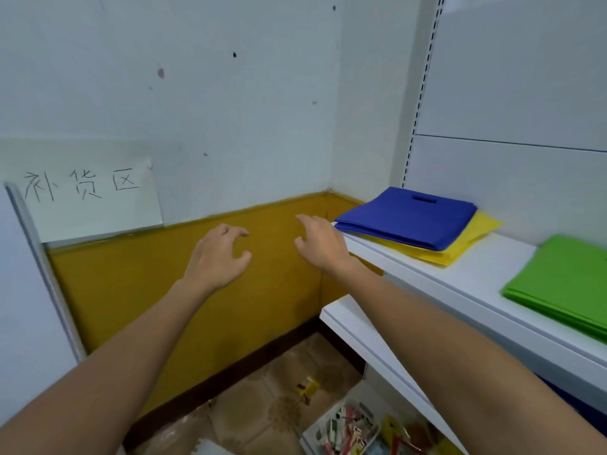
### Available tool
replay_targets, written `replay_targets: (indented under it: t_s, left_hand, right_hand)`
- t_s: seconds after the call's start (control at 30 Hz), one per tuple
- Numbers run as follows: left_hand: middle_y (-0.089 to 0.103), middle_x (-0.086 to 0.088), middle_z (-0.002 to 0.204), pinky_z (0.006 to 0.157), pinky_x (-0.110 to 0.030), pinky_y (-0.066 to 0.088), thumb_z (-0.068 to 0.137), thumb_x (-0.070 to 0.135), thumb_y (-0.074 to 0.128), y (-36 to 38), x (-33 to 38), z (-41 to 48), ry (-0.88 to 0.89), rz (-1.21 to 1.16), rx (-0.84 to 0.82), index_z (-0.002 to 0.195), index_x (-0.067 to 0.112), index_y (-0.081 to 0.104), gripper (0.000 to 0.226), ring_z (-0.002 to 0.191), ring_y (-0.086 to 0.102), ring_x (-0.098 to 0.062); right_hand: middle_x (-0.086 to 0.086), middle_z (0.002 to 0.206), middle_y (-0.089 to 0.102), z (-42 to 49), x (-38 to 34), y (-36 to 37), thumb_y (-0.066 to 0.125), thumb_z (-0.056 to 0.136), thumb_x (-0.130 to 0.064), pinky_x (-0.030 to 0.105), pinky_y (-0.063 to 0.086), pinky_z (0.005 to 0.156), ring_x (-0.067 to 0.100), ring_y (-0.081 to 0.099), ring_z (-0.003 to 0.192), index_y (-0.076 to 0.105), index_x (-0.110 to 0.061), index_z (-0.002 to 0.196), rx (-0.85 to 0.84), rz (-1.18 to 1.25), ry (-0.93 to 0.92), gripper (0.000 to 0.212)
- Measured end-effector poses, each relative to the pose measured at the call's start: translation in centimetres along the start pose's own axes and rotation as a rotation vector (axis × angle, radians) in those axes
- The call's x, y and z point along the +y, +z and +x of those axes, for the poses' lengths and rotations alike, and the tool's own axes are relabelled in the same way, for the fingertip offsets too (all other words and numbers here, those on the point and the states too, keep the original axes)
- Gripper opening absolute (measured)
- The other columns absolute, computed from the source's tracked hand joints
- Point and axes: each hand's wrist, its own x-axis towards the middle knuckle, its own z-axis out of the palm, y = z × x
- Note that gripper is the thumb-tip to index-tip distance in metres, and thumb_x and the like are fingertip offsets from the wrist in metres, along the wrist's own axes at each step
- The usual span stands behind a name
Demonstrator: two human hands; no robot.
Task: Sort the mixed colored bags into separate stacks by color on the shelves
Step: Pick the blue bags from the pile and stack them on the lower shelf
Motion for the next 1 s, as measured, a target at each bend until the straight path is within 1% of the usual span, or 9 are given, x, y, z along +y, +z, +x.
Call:
replay_targets:
  t_s: [0.1, 0.23, 0.33, 0.43, 0.53, 0.67, 0.77, 0.83, 1.0]
  left_hand:
    - [0.051, -0.003, 0.123, 0.094, -0.034, 0.039, 0.087, 0.026, 0.055, 0.7, -1.3, 2.2, -0.003, -0.028, -0.003, 0.125, 0.020, 0.052, 0.039, 0.115, 0.048, -0.019]
    - [0.050, -0.001, 0.124, 0.094, -0.033, 0.040, 0.087, 0.026, 0.054, 2.7, -3.4, 7.0, 0.054, -0.065, -0.007, 0.126, 0.021, 0.052, 0.039, 0.116, 0.048, -0.018]
    - [0.049, -0.001, 0.125, 0.093, -0.032, 0.040, 0.087, 0.026, 0.054, 4.4, -5.8, 11.9, 0.103, -0.084, -0.027, 0.125, 0.021, 0.052, 0.038, 0.115, 0.048, -0.018]
    - [0.049, -0.002, 0.125, 0.094, -0.033, 0.040, 0.087, 0.025, 0.054, 5.7, -7.6, 17.6, 0.143, -0.090, -0.039, 0.124, 0.020, 0.053, 0.038, 0.115, 0.049, -0.018]
    - [0.049, -0.002, 0.125, 0.094, -0.035, 0.041, 0.086, 0.024, 0.054, 7.3, -7.2, 22.8, 0.207, -0.115, -0.076, 0.124, 0.021, 0.053, 0.038, 0.115, 0.048, -0.019]
    - [0.050, -0.003, 0.123, 0.092, -0.034, 0.040, 0.085, 0.025, 0.055, 11.0, -2.8, 27.6, 0.366, -0.189, -0.138, 0.124, 0.020, 0.053, 0.039, 0.114, 0.049, -0.020]
    - [0.052, -0.005, 0.119, 0.091, -0.032, 0.040, 0.084, 0.023, 0.058, 14.3, 2.6, 28.6, 0.503, -0.267, -0.188, 0.122, 0.018, 0.055, 0.039, 0.111, 0.051, -0.021]
    - [0.053, -0.005, 0.118, 0.093, -0.032, 0.040, 0.083, 0.023, 0.059, 16.5, 6.3, 28.6, 0.594, -0.310, -0.232, 0.122, 0.018, 0.056, 0.040, 0.112, 0.051, -0.022]
    - [0.050, -0.002, 0.124, 0.098, -0.029, 0.037, 0.085, 0.028, 0.058, 20.4, 12.8, 28.3, 0.751, -0.382, -0.320, 0.125, 0.019, 0.053, 0.042, 0.117, 0.047, -0.020]
  right_hand:
    - [0.014, 0.132, 0.050, 2.4, -0.1, 1.2, 0.046, 0.091, -0.015, 0.040, 0.043, 0.095, 0.029, 0.046, 0.122, 0.036, -0.009, 0.142, -0.007, -0.013, 0.001, 0.052]
    - [0.013, 0.134, 0.049, 7.2, 0.6, 3.7, 0.046, 0.091, -0.017, 0.040, 0.042, 0.095, 0.029, 0.045, 0.124, 0.035, -0.011, 0.142, 0.020, -0.035, 0.025, 0.053]
    - [0.012, 0.130, 0.051, 11.3, 1.3, 5.5, 0.045, 0.090, -0.016, 0.036, 0.042, 0.089, 0.028, 0.047, 0.120, 0.038, -0.011, 0.140, 0.039, -0.049, 0.084, 0.050]
    - [0.012, 0.133, 0.050, 15.5, 2.5, 6.3, 0.045, 0.091, -0.016, 0.036, 0.042, 0.090, 0.028, 0.046, 0.122, 0.036, -0.011, 0.141, 0.063, -0.061, 0.127, 0.051]
    - [0.012, 0.134, 0.048, 18.3, 4.7, 5.6, 0.045, 0.090, -0.016, 0.037, 0.043, 0.090, 0.029, 0.046, 0.122, 0.036, -0.011, 0.141, 0.104, -0.102, 0.205, 0.052]
    - [0.013, 0.128, 0.052, 18.5, 9.5, 2.5, 0.044, 0.091, -0.015, 0.039, 0.045, 0.086, 0.029, 0.050, 0.116, 0.038, -0.012, 0.140, 0.171, -0.172, 0.367, 0.049]
    - [0.012, 0.130, 0.049, 15.8, 13.9, -0.6, 0.044, 0.092, -0.015, 0.041, 0.046, 0.086, 0.029, 0.048, 0.118, 0.037, -0.012, 0.140, 0.174, -0.277, 0.510, 0.049]
    - [0.013, 0.127, 0.052, 13.5, 16.7, -3.0, 0.045, 0.091, -0.014, 0.040, 0.045, 0.084, 0.031, 0.049, 0.115, 0.040, -0.010, 0.137, 0.211, -0.340, 0.622, 0.047]
    - [0.013, 0.126, 0.052, 8.8, 21.6, -7.6, 0.045, 0.089, -0.014, 0.037, 0.043, 0.090, 0.030, 0.048, 0.118, 0.041, -0.012, 0.138, 0.262, -0.465, 0.835, 0.049]
